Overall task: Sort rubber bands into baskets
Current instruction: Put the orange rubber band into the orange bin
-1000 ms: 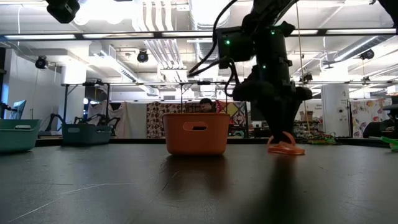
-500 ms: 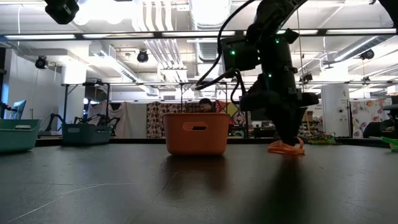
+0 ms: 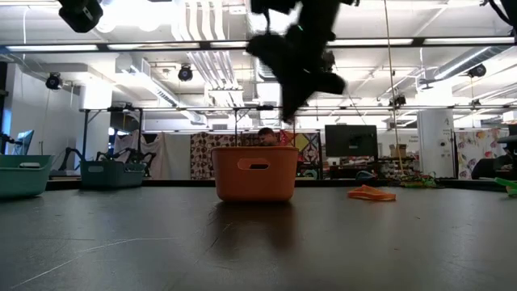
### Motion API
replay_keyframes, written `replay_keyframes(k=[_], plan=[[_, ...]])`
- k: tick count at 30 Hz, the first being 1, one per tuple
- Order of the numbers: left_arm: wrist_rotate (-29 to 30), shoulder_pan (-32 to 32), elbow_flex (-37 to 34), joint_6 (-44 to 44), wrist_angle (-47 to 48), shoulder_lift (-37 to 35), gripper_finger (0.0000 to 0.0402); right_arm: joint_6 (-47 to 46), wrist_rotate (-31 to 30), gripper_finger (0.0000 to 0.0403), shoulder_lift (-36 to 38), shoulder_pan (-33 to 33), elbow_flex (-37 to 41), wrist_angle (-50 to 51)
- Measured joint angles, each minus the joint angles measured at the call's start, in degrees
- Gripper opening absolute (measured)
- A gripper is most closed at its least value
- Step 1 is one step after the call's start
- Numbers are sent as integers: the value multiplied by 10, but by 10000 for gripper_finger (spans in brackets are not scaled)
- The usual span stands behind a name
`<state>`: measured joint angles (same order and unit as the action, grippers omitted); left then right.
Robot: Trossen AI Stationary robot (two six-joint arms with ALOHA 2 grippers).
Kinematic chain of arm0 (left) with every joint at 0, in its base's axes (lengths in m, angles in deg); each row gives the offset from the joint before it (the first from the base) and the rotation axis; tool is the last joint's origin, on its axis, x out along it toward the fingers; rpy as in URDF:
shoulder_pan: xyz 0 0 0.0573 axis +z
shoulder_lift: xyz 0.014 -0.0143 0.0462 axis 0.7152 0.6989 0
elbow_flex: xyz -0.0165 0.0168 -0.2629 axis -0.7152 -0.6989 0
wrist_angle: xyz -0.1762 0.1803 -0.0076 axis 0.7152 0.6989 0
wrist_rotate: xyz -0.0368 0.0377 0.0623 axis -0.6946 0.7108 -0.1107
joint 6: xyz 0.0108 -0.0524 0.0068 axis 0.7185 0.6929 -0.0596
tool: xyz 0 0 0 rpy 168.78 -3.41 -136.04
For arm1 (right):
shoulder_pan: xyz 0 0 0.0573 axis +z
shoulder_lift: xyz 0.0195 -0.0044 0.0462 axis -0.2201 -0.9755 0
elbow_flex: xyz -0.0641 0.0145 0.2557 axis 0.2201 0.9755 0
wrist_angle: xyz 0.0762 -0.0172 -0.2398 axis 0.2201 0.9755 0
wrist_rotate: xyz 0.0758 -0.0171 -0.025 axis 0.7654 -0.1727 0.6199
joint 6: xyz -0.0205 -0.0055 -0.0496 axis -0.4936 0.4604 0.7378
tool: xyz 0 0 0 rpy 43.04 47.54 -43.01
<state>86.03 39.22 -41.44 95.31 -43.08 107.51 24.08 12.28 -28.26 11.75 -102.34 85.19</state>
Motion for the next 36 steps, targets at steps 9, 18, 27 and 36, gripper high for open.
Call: replay_keyframes(k=[9,18,27,36], plan=[[0,0,39,6,-1,9,174,22,50,9,-39,17,-7,-68],[-1,0,80,-3,8,17,174,64,48,14,-124,24,-18,-80],[-5,0,85,1,12,17,174,91,34,105,-136,25,-70,-7],[-6,0,83,4,12,21,174,39,-28,185,-41,53,-41,128]])
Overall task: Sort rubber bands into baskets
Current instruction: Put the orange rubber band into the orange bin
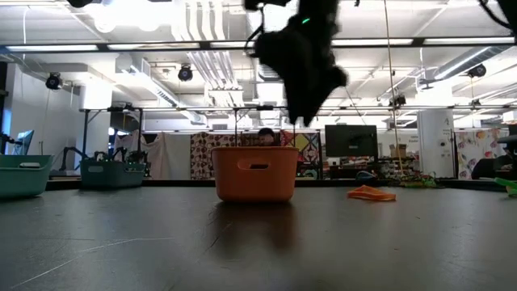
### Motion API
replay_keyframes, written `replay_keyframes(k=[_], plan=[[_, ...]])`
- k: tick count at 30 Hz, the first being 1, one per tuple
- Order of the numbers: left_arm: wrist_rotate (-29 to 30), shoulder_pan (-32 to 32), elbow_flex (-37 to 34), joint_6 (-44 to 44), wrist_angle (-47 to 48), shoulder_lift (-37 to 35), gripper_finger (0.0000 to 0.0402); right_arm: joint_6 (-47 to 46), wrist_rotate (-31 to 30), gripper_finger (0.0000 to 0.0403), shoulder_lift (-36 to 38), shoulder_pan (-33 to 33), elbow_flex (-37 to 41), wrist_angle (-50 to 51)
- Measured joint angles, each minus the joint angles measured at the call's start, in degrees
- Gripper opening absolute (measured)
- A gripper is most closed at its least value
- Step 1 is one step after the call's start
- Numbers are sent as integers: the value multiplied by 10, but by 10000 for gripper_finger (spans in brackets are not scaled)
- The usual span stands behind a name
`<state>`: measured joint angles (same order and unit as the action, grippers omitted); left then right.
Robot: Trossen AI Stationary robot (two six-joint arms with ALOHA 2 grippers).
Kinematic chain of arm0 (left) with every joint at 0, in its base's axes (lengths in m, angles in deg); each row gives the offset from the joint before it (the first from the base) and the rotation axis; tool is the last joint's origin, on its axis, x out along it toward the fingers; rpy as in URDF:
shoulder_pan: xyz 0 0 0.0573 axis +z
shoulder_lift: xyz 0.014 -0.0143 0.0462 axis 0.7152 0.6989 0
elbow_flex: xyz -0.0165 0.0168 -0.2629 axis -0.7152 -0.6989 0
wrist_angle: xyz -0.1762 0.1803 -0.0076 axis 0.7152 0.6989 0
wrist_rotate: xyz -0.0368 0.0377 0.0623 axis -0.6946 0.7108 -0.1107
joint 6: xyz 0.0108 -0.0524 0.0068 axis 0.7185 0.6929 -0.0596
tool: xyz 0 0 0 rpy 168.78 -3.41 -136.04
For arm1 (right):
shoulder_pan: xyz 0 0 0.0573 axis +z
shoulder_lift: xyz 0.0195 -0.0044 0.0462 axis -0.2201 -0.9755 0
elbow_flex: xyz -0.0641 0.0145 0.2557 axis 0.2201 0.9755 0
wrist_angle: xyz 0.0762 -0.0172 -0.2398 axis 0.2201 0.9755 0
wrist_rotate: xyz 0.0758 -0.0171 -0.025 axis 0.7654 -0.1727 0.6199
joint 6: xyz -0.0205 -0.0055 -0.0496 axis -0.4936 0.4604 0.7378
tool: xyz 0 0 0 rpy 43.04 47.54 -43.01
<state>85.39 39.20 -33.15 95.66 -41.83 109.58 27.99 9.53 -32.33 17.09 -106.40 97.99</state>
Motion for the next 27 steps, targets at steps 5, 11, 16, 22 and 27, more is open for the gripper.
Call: replay_keyframes(k=[5,11,16,22,27], plan=[[-5,0,-1,-2,-2,15,174,-95,20,191,28,21,90,1],[-12,0,-2,-7,-3,39,174,-172,36,192,32,27,185,-37],[-14,0,-1,-11,-7,48,174,-187,49,192,33,16,229,-109],[-15,0,0,-11,-11,47,174,-197,59,191,30,7,253,-139],[-15,0,0,-11,-11,47,174,-197,63,161,19,6,261,-163]])
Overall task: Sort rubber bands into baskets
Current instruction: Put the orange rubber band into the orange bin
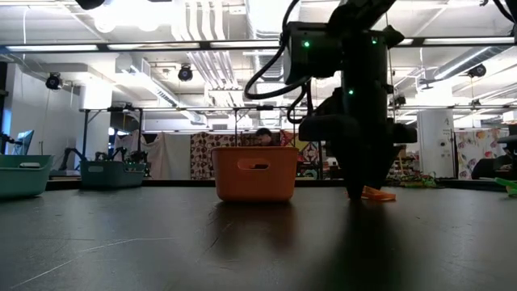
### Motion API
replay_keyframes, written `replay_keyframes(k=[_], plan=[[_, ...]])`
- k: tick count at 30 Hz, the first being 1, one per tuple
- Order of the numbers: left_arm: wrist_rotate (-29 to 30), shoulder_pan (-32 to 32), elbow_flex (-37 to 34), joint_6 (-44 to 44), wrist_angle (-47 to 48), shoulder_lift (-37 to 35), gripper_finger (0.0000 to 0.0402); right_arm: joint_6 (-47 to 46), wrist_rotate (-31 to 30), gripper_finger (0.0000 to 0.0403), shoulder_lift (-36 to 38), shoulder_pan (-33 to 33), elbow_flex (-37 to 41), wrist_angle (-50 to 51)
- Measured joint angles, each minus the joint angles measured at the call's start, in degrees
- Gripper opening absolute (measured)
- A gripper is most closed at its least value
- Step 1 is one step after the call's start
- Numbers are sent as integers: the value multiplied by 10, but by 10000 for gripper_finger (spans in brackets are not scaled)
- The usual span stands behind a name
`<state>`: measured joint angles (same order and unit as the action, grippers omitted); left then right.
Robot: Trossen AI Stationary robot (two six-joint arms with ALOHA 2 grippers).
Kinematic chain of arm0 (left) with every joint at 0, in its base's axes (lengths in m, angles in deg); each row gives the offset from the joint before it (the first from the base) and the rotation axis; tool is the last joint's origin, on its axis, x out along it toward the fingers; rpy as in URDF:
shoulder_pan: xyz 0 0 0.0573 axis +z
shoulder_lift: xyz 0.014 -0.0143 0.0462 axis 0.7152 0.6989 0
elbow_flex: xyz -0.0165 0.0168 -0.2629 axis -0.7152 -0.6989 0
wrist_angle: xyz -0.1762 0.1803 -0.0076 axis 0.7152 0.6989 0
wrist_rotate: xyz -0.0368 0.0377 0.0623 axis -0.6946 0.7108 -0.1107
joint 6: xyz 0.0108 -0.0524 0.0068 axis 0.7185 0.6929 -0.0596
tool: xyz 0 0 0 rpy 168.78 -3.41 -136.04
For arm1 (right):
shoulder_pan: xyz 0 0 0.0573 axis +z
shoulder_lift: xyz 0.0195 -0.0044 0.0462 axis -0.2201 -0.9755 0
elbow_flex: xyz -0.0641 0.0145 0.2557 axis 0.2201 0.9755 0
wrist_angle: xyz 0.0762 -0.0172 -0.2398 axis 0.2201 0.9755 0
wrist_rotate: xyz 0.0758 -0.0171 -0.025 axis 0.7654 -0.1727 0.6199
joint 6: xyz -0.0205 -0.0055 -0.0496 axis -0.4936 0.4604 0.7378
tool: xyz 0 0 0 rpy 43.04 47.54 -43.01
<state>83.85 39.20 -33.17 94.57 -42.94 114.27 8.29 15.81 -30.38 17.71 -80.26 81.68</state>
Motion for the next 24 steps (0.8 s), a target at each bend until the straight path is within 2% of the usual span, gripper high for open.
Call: replay_keyframes(k=[12,15,17,21,24], plan=[[-22,-5,1,-12,1,-7,174,5,-10,18,-6,-4,0,3],[-43,-6,1,-17,1,-13,173,5,-20,11,-1,-4,-4,19],[-52,-6,1,-20,3,-19,171,3,-35,9,3,-4,-24,66],[-58,-6,1,-43,3,-30,166,14,-70,9,25,-2,-91,142],[-55,-6,-1,-61,12,-33,164,44,-84,9,28,-1,-148,147]])
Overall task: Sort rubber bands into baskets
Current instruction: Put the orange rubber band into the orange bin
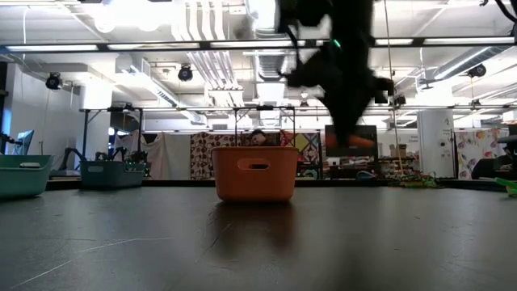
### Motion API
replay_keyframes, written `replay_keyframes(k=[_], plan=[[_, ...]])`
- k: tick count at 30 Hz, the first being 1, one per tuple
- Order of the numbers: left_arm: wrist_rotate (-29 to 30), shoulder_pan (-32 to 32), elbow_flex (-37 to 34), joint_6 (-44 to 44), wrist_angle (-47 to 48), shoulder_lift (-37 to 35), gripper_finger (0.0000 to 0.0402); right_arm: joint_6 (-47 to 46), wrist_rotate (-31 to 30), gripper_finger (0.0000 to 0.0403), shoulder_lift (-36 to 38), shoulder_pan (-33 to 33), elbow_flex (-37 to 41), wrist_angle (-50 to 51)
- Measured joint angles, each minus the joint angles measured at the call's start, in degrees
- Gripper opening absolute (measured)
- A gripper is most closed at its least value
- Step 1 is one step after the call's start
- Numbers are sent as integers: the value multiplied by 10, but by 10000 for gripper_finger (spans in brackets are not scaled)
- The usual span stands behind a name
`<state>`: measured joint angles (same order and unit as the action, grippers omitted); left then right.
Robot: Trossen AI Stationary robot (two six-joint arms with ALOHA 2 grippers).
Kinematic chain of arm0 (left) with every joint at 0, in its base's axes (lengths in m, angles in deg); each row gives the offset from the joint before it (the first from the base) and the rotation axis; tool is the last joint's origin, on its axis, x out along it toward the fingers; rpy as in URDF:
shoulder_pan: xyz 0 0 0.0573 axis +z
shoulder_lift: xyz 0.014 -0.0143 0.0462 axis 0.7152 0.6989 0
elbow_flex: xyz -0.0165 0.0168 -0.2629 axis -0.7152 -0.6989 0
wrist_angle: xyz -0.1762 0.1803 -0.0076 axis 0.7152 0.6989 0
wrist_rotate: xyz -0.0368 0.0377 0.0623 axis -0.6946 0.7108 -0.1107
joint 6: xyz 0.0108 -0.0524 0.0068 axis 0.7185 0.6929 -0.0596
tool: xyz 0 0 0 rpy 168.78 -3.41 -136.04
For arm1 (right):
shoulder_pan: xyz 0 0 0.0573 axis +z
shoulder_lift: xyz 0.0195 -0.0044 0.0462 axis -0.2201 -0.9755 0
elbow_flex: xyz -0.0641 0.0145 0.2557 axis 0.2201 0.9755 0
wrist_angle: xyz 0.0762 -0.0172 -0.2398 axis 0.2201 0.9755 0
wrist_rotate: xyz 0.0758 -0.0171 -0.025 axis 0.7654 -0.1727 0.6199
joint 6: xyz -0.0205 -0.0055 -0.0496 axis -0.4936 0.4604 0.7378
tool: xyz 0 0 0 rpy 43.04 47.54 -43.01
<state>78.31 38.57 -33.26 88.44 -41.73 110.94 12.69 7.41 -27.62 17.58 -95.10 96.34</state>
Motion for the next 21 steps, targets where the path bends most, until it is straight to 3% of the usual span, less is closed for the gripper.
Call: replay_keyframes(k=[5,12,16,21], plan=[[20,0,-2,-28,3,2,164,82,-14,9,-6,0,-88,-29],[75,0,-5,-58,18,-2,165,178,-10,9,-10,0,-133,-60],[101,0,-5,-67,34,-2,176,239,4,9,-10,5,-138,-100],[110,0,-5,-74,34,-5,191,247,30,9,-19,4,-113,-127]])
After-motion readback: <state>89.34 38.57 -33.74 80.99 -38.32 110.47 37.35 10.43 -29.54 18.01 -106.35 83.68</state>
